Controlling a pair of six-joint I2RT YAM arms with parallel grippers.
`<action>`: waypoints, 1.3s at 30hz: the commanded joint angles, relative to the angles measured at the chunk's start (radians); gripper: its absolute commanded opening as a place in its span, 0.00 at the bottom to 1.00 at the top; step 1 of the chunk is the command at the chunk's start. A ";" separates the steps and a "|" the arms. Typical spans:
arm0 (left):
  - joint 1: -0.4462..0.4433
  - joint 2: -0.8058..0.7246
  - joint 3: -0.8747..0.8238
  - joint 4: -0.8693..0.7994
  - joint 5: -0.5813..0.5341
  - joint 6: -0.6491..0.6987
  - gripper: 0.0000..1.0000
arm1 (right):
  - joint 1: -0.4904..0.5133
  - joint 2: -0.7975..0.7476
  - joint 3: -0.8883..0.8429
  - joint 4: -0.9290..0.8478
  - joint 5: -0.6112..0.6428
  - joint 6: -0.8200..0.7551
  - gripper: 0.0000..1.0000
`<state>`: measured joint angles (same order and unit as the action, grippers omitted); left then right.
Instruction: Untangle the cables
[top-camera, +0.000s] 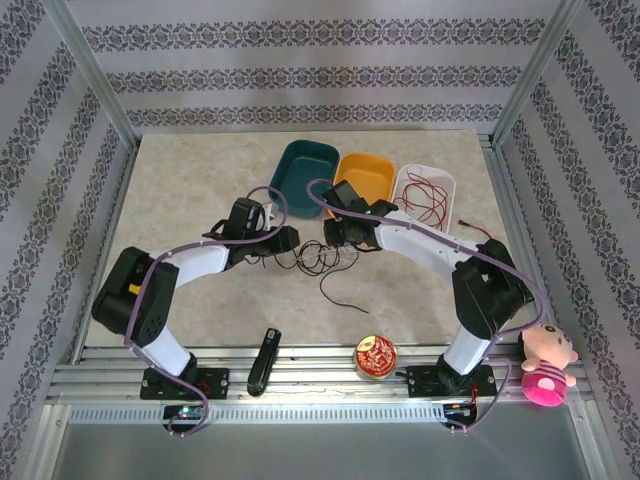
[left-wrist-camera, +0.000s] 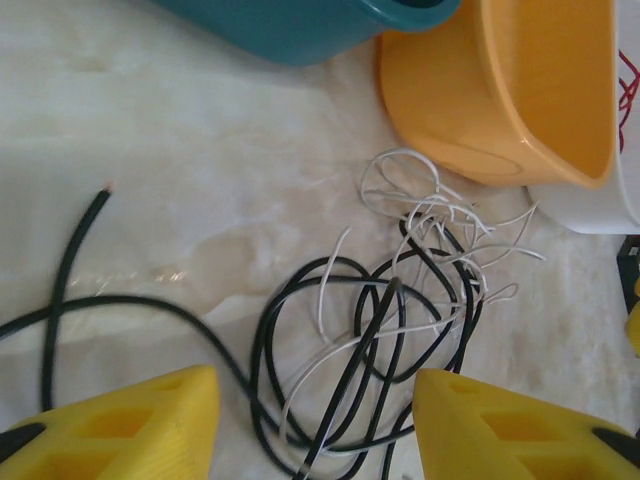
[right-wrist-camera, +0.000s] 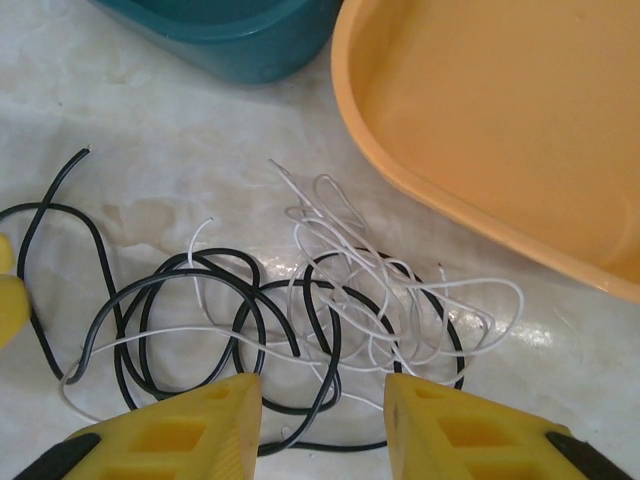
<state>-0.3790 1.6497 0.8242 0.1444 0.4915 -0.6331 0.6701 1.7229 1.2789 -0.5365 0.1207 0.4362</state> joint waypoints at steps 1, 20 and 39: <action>-0.014 0.045 0.029 0.112 0.077 -0.020 0.52 | -0.004 0.040 0.045 -0.058 0.000 -0.061 0.37; -0.042 0.148 0.027 0.196 0.108 -0.057 0.39 | -0.045 0.174 0.134 -0.101 0.013 -0.135 0.40; -0.076 0.206 0.035 0.213 0.115 -0.078 0.13 | -0.032 0.052 0.106 -0.114 -0.012 -0.119 0.00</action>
<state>-0.4431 1.8515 0.8570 0.3233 0.5957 -0.7021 0.6308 1.8515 1.3914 -0.6266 0.1120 0.3103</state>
